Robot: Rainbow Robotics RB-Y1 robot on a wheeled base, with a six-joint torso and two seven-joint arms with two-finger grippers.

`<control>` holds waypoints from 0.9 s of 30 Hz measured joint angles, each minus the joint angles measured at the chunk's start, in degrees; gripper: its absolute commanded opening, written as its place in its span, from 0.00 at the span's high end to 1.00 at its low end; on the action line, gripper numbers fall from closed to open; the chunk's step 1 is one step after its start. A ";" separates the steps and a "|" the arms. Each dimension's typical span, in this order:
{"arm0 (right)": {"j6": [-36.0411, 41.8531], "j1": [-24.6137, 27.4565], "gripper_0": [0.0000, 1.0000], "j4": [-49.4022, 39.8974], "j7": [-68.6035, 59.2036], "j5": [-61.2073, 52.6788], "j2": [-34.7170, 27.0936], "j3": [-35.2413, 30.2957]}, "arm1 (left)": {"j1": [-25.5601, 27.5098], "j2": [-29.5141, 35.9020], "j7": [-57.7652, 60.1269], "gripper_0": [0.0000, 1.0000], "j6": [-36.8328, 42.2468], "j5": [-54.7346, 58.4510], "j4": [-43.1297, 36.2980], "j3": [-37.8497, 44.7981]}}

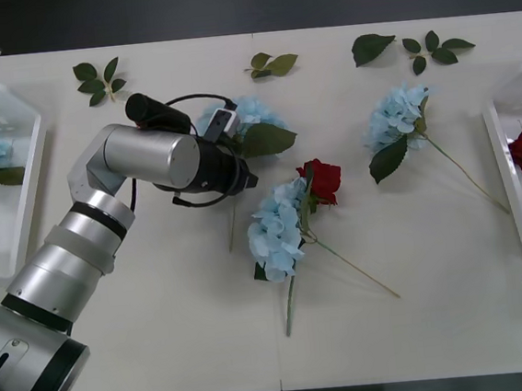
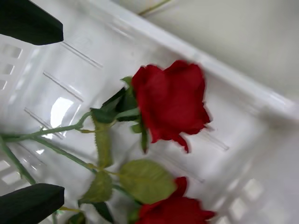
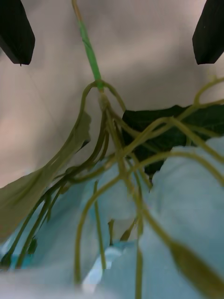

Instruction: Put the red flowers into the right box and the blue flowers into the left box

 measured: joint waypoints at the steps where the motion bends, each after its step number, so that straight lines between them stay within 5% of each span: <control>1: 1.27 -1.61 0.14 -1.72 -0.10 2.08 0.05 0.00 | 0.29 -0.01 0.00 0.03 0.00 -0.28 0.00 0.00; 3: 3.87 -4.41 0.14 -5.34 -0.40 5.65 0.37 0.00 | 0.65 -0.05 0.00 0.09 -0.17 -0.69 -0.09 0.00; 5: 6.42 -6.85 0.14 -8.80 -1.81 8.28 1.22 0.00 | 0.65 -0.07 0.00 0.26 -0.28 -0.98 -0.06 0.00; 7: 8.92 -8.62 0.14 -11.49 -5.07 11.18 2.53 0.00 | 0.66 -0.08 0.00 0.66 -0.27 -1.19 -0.05 0.00; 10: 10.17 -10.29 0.14 -13.70 -9.74 14.56 5.49 0.02 | 0.66 -0.10 0.00 1.00 -0.27 -1.29 0.00 0.00; 20: 8.14 -15.89 0.14 -12.63 -10.05 24.26 15.22 11.09 | 0.67 -0.12 0.20 1.00 -1.53 -0.38 -0.10 0.09; 27: 6.92 -15.48 0.14 -7.96 -10.05 26.96 21.27 9.49 | 0.72 3.92 1.03 1.00 1.34 8.04 -7.50 3.43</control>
